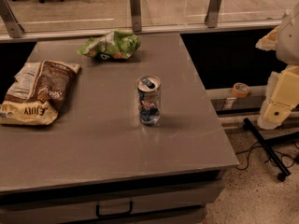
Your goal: Move redbull can near brown chip bag
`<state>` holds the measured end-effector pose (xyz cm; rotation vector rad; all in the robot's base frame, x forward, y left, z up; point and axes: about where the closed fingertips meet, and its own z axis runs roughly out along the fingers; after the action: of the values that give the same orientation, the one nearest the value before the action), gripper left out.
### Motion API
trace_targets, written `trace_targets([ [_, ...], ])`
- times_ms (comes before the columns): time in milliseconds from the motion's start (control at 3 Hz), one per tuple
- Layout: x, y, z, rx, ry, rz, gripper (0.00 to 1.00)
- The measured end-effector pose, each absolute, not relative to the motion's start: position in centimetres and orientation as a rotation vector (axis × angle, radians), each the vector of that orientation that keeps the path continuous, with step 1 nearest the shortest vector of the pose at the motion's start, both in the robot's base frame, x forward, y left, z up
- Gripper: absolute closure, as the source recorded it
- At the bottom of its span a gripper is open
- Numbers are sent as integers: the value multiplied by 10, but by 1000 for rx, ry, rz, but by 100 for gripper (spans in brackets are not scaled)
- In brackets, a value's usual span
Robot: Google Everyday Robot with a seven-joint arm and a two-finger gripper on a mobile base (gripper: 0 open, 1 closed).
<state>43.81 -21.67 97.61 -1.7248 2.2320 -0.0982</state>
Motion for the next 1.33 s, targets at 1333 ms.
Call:
trace_targets([
  [1333,466,-171,913,-1526,1911,384,0],
])
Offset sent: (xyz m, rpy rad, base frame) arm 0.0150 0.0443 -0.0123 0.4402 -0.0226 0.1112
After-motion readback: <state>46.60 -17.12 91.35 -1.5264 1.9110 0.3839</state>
